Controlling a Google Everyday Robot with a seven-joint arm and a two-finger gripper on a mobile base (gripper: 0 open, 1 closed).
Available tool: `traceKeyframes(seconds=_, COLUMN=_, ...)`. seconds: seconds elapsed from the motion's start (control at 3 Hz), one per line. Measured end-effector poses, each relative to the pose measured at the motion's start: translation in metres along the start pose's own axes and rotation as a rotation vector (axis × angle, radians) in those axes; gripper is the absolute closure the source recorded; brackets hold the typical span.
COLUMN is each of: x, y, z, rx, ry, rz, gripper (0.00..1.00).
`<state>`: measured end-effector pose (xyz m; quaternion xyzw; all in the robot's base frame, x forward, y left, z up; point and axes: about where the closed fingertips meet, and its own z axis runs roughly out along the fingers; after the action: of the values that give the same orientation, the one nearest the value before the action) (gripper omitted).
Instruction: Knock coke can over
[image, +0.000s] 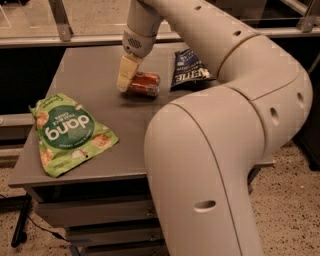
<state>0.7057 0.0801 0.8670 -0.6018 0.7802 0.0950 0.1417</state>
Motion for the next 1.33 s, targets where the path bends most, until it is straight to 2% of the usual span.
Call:
traceKeyframes(seconds=0.67, x=-0.005, y=0.010, z=0.001, rx=0.016, ry=-0.046, rz=-0.001, gripper=0.00)
traceKeyframes(seconds=1.0, x=0.003, y=0.020, z=-0.009, rx=0.028, ry=-0.139, rz=0.051, gripper=0.00)
traceKeyframes(seconds=1.33, x=0.026, y=0.043, z=-0.022, rx=0.038, ry=-0.297, rz=0.110, gripper=0.00)
